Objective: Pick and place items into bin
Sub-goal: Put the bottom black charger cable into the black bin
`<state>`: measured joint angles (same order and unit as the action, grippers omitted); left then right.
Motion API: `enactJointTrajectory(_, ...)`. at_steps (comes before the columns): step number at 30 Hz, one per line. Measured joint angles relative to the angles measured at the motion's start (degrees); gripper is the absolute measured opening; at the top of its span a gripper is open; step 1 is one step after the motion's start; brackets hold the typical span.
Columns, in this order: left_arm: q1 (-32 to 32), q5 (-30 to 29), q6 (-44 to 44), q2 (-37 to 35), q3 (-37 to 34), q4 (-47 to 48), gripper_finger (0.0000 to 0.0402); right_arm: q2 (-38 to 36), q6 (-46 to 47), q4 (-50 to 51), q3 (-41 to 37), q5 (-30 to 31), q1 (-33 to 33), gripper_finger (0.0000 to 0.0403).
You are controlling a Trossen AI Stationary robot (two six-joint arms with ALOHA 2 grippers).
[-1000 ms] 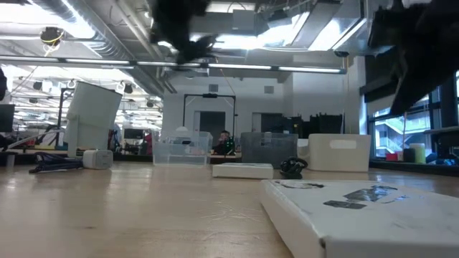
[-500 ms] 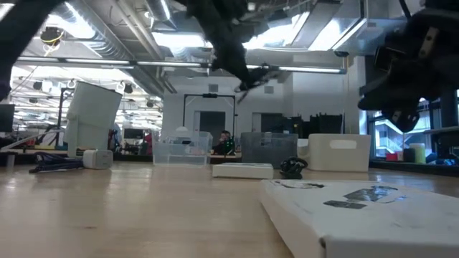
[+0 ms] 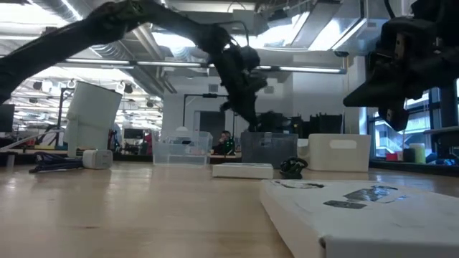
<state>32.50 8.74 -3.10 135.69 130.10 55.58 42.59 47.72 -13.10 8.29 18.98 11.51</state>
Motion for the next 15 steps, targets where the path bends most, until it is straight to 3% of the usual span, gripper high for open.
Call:
enactJointTrajectory(6, -0.12, -0.7, -7.07, 1.26, 0.04, 0.17, 0.0009, 0.0, -0.01, 0.1, 0.0, -0.02, -0.52, 0.0)
enactJointTrajectory(15, -0.06, -4.05, -10.88, 1.26, 0.04, 0.49, 0.0054, 0.01, -0.09, 0.13, 0.0, -0.02, -0.52, 0.0)
